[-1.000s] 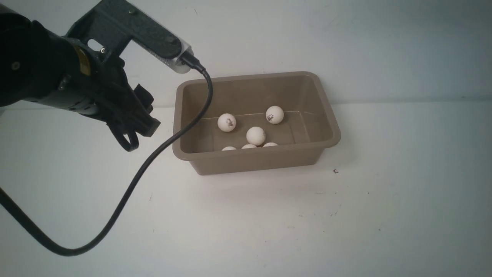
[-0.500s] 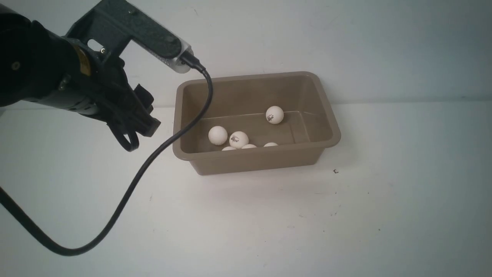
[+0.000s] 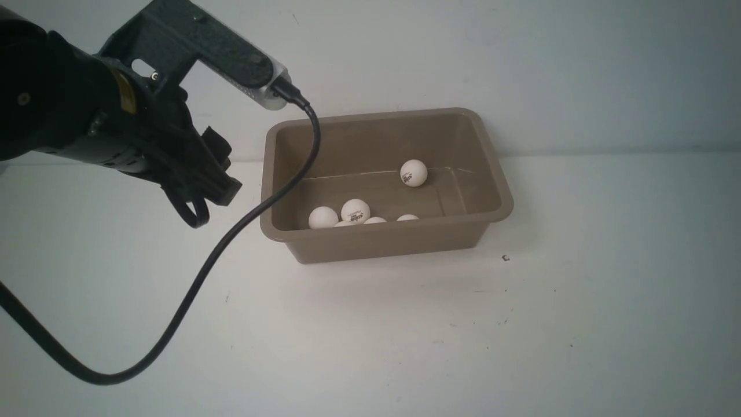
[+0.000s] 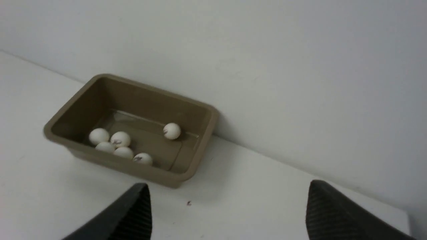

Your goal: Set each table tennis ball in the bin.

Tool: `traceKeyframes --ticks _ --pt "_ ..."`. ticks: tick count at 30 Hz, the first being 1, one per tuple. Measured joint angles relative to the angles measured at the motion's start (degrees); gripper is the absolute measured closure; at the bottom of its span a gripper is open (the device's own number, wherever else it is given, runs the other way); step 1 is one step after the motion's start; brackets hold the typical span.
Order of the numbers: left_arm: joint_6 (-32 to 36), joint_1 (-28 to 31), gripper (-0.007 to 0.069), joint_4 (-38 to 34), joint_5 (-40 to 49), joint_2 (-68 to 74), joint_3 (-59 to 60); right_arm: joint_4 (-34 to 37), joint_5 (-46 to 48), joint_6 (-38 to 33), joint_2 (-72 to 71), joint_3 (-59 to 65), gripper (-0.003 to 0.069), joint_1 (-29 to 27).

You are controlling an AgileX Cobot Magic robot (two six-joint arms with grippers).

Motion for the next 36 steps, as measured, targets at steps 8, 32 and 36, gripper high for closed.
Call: traceKeyframes --ticks 8,32,36 --pt "0.0 0.0 0.0209 0.0 0.0 0.0 0.0 16.6 -5.5 -11.4 -8.7 13.4 0.0095 0.0" --pt "0.0 0.0 0.0209 0.0 0.0 0.0 0.0 -4.9 -4.5 -6.1 -20.0 14.8 0.0095 4.0" --pt "0.0 0.0 0.0209 0.0 0.0 0.0 0.0 -10.5 -4.1 -3.8 -21.3 14.8 0.0095 4.2"
